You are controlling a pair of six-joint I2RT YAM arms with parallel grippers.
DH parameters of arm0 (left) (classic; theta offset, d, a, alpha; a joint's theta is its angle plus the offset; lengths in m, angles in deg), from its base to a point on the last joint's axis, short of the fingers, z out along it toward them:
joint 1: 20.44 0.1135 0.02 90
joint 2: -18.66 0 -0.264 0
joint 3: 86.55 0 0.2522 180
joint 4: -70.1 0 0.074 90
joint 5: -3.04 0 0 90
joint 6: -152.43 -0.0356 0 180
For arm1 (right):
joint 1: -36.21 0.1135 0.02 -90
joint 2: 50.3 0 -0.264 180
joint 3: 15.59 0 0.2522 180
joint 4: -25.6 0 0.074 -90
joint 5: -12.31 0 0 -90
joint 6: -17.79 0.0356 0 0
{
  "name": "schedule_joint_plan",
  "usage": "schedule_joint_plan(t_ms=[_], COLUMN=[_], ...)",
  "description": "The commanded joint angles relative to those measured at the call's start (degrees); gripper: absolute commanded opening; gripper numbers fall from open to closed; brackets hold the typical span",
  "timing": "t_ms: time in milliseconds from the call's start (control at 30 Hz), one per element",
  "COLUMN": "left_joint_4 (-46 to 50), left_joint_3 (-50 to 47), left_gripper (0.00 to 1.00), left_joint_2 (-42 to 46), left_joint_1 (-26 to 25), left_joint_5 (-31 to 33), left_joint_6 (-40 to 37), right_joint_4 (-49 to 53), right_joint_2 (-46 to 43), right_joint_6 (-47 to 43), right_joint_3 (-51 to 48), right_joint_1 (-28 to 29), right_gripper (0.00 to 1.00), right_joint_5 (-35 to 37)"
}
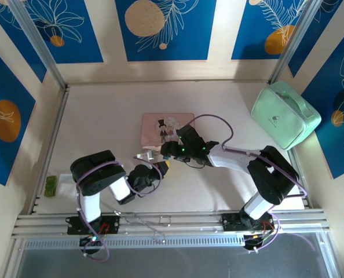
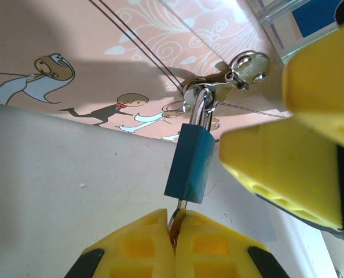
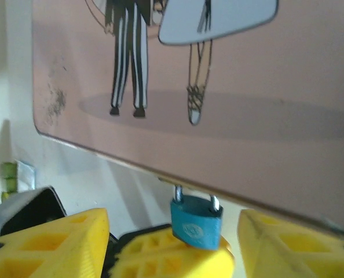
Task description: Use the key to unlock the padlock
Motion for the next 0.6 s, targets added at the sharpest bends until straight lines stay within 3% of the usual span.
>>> schedule_joint_plan(t_ms=[0, 233, 567], left_joint_4=[-1.3, 0.7, 4.4], left_joint_3=[-0.5, 0.5, 1.7], left_gripper=[0.00, 0.00, 0.00], left_joint_2=[1.3, 3.3, 5.2], left_joint_1=[0.5, 0.6, 0.6], left_joint_5=[-1.3, -2.3, -2.8], left_joint_6=[1.2, 1.2, 0.7], right_joint_4=[-7.5, -5.4, -3.3], right_joint_2=[2.1, 2.5, 4.1], right_joint_6=[2.2, 2.8, 2.2], right_joint_3=[-1.6, -2.8, -1.3], right_joint_1=[-0.3, 0.3, 0.9], right_gripper=[0.57, 0.60, 0.48], right_joint_5=[-0.5, 2.1, 2.0])
